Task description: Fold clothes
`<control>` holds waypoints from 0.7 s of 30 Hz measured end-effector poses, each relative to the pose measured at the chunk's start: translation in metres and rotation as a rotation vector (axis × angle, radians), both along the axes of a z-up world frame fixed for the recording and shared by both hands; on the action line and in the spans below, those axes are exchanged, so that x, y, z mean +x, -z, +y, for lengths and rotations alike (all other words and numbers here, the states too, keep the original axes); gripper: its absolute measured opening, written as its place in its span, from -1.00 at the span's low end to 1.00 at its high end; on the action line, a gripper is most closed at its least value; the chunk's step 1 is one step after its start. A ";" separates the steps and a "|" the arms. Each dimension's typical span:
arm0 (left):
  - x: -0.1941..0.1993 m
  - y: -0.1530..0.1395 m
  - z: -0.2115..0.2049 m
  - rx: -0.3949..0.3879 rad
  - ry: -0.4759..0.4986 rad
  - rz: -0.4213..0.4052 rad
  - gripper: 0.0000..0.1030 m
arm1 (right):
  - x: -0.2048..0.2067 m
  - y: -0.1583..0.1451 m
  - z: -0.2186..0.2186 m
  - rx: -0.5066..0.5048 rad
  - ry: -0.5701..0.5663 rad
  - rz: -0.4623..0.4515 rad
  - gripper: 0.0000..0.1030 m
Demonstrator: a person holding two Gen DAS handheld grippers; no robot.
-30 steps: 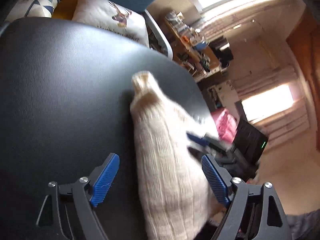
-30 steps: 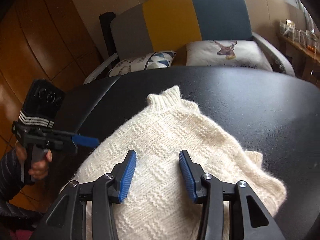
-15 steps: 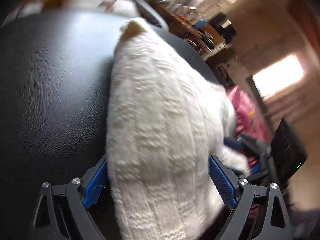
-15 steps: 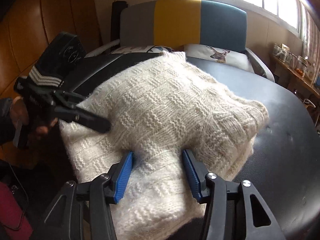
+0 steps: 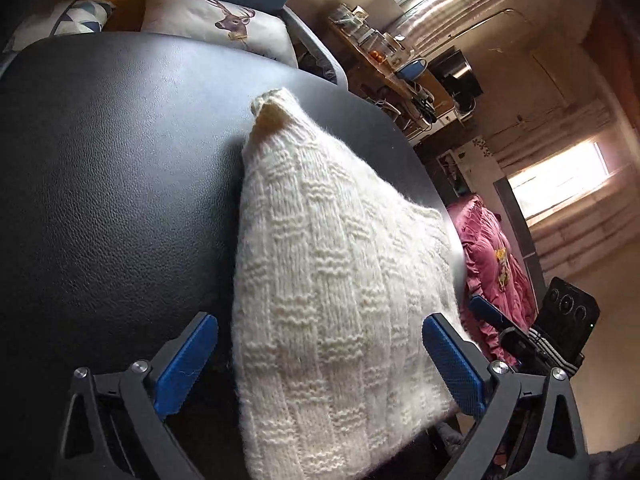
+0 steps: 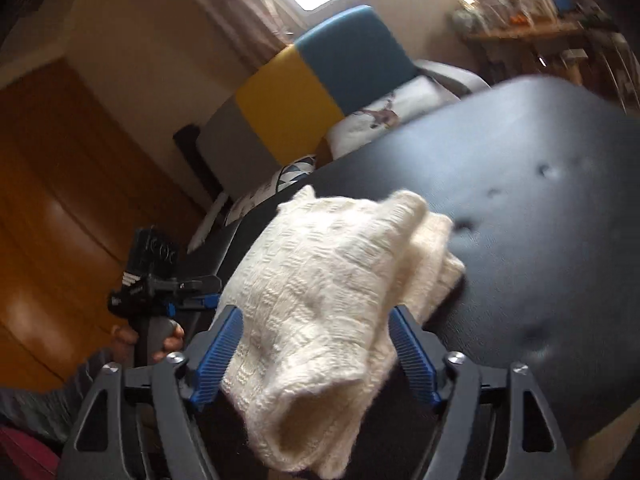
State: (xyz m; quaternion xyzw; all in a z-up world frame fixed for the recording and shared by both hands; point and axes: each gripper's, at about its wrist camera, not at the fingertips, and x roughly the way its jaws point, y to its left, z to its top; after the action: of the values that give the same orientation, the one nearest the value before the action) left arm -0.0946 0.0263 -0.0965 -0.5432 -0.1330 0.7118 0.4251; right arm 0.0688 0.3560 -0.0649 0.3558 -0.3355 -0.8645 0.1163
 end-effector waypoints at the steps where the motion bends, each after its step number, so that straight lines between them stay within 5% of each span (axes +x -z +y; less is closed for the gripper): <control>1: -0.003 0.000 0.003 -0.001 0.001 -0.007 0.99 | -0.001 0.007 0.010 -0.053 0.024 -0.045 0.69; 11: -0.014 0.008 0.050 -0.122 0.025 0.034 0.99 | -0.033 0.042 0.010 -0.160 0.040 -0.185 0.69; 21: -0.021 0.025 0.052 -0.126 0.016 -0.030 1.00 | -0.048 0.056 -0.009 -0.157 0.080 -0.231 0.76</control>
State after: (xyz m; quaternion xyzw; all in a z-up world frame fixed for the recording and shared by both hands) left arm -0.1152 0.0778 -0.1214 -0.5804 -0.0901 0.7071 0.3938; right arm 0.0203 0.3470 -0.1214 0.4290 -0.4271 -0.7929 0.0698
